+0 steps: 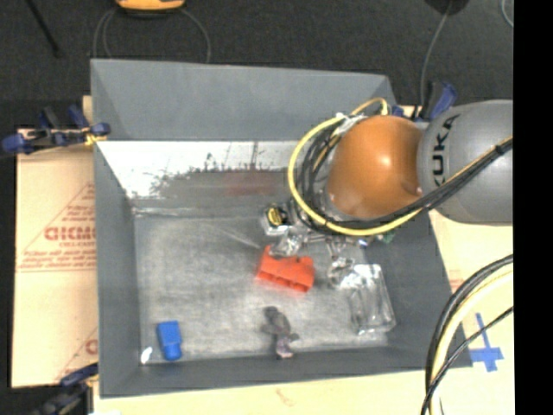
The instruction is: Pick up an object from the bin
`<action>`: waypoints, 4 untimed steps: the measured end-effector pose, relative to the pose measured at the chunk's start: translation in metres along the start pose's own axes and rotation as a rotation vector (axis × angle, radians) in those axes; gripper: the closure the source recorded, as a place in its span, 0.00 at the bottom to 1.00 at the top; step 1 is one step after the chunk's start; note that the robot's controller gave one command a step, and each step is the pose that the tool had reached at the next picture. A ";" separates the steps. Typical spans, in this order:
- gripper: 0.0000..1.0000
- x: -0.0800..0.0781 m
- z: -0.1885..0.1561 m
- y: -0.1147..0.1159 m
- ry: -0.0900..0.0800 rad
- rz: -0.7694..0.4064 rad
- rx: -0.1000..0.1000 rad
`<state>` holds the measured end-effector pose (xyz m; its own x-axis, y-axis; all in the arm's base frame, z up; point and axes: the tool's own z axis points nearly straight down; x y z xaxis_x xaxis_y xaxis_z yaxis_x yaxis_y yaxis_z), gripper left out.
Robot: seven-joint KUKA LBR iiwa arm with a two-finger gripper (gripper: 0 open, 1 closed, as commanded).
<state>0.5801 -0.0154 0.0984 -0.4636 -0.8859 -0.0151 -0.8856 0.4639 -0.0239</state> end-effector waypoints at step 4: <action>0.00 -0.005 0.004 -0.002 -0.005 -0.394 0.002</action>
Offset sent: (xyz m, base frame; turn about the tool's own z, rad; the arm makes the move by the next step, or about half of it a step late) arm -0.0099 0.0156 -0.0284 -0.1689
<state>0.5838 -0.0121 0.0946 -0.0875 -0.9961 -0.0096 -0.9957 0.0878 -0.0312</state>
